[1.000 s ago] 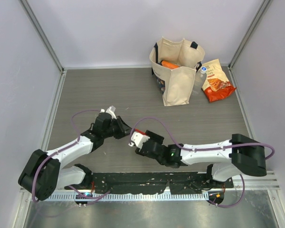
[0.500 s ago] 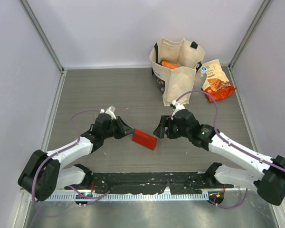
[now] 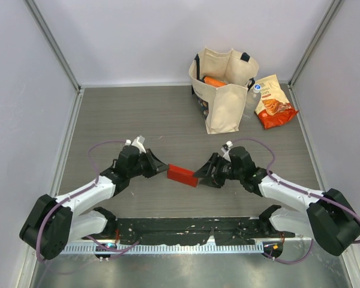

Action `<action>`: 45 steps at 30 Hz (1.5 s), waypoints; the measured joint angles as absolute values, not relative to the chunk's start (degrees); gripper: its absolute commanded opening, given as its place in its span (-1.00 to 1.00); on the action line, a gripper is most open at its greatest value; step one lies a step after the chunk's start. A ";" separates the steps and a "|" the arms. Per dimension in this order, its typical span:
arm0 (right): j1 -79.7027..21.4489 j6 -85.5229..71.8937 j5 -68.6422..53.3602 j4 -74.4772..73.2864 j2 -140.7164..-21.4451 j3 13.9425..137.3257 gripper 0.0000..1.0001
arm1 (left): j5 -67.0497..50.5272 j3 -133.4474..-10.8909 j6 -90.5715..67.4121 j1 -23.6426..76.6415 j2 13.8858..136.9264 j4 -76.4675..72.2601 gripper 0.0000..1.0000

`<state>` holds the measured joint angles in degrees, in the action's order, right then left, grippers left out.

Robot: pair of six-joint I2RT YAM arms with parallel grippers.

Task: Fold the paper box

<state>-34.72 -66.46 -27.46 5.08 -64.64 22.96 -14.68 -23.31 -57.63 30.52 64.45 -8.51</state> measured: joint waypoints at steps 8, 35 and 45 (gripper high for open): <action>-31.94 -67.57 -29.80 9.63 -64.95 22.83 0.00 | -14.68 -23.16 -57.63 30.72 63.96 -8.05 -0.71; -32.34 -54.54 -30.65 20.25 -70.22 18.83 -0.94 | -13.50 -19.44 -58.08 31.22 62.11 -11.33 -0.77; -35.70 -52.12 -26.59 23.77 -70.57 18.48 -0.97 | -11.11 -17.63 -58.04 30.98 60.14 -12.64 -0.77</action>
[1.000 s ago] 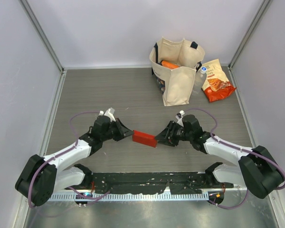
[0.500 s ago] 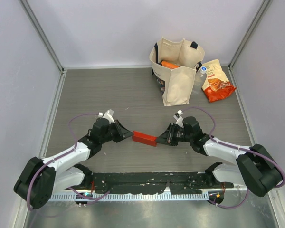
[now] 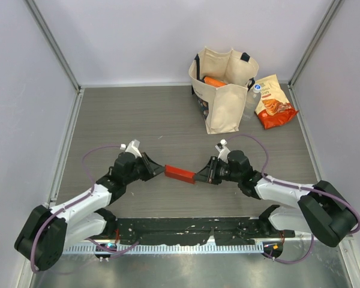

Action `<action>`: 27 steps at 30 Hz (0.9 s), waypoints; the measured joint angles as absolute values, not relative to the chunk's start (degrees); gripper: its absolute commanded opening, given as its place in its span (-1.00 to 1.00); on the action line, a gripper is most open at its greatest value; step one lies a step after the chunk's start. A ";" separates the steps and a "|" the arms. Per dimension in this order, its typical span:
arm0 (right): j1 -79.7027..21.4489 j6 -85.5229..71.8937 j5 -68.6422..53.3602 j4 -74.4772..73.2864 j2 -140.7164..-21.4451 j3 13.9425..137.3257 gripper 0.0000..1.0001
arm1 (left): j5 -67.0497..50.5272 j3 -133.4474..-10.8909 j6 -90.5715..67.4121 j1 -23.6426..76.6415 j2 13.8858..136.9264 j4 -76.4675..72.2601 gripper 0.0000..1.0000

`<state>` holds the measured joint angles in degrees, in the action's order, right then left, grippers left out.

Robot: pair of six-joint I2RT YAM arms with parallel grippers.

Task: Fold the paper box

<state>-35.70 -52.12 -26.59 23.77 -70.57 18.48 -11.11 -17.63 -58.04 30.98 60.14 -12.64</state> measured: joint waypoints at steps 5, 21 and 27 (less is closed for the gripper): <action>-40.64 -49.82 -22.90 22.04 -68.86 18.72 -0.93 | -10.70 -17.23 -57.65 31.00 53.63 -5.21 -0.72; -39.53 -43.27 -14.41 5.69 -68.86 22.48 -0.12 | -10.26 -22.06 -54.28 31.29 44.60 20.97 0.43; -34.11 -42.22 -15.90 1.76 -68.27 25.61 0.23 | -9.72 -34.65 -46.87 32.12 61.39 21.71 0.48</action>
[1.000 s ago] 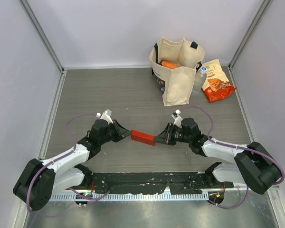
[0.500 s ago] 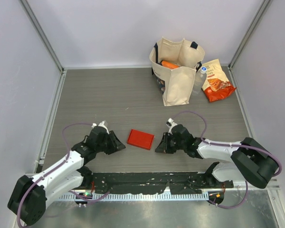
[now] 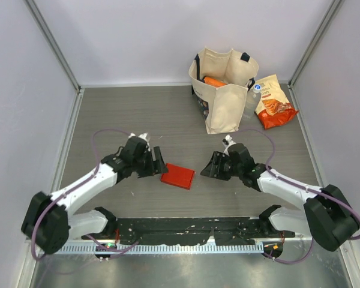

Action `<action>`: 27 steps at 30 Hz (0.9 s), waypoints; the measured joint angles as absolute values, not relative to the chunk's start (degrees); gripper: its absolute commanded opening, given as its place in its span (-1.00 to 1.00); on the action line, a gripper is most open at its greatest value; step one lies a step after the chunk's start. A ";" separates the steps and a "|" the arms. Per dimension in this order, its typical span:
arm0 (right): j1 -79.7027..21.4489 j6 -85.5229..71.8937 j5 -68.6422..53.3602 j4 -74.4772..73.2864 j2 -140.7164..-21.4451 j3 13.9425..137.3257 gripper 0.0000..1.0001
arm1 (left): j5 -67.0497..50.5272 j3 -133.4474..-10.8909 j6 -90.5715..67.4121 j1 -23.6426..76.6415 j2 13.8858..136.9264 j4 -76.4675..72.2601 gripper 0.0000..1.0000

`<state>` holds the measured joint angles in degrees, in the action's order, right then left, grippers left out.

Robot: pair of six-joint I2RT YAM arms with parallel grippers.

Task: Fold the paper box

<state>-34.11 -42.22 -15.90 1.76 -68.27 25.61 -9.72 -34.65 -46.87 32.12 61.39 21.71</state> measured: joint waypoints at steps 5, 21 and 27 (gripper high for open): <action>-27.42 -40.40 -17.23 -3.11 -63.94 27.24 0.36 | -3.57 -48.34 -39.90 35.55 76.47 25.47 0.38; -35.35 -45.54 -25.06 14.35 -85.10 27.59 -0.10 | -4.78 -46.48 -40.14 36.05 87.72 17.91 0.15; -38.92 -46.98 -21.06 15.81 -89.10 31.29 -0.30 | -4.71 -43.07 -42.35 35.83 86.00 12.69 -0.09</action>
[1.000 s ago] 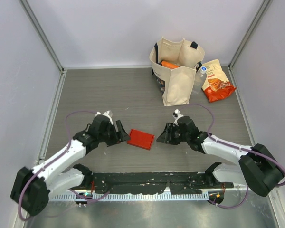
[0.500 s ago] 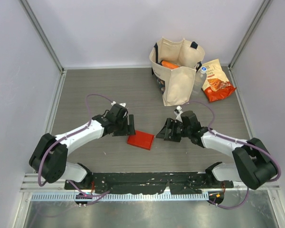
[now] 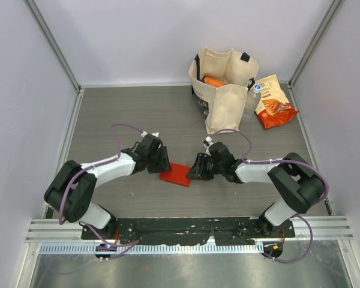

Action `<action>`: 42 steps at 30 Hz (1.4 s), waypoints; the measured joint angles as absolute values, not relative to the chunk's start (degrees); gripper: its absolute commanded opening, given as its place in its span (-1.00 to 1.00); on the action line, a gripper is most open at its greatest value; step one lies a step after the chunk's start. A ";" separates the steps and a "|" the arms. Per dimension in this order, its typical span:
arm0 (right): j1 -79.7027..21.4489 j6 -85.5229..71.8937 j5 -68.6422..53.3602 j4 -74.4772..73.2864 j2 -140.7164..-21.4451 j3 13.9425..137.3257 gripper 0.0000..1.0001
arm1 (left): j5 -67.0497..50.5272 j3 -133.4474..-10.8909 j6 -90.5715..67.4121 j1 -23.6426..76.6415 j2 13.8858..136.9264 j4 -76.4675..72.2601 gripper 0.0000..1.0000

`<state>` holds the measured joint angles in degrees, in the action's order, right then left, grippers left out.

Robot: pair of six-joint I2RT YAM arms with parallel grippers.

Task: Fold the paper box

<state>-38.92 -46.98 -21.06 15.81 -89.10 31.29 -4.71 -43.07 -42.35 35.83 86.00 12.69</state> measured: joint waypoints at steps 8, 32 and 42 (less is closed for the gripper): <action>-40.45 -42.96 -10.96 10.09 -97.95 45.76 -0.30 | -1.21 -40.93 -46.72 29.41 84.73 8.97 -0.09; -38.87 -29.04 5.56 4.34 -161.07 139.44 -0.18 | -10.70 -97.86 -50.33 -2.55 131.39 9.08 -0.02; -39.35 -31.27 7.14 15.00 -171.41 149.93 -0.18 | -14.09 -115.52 -47.97 -5.28 141.80 14.79 -0.04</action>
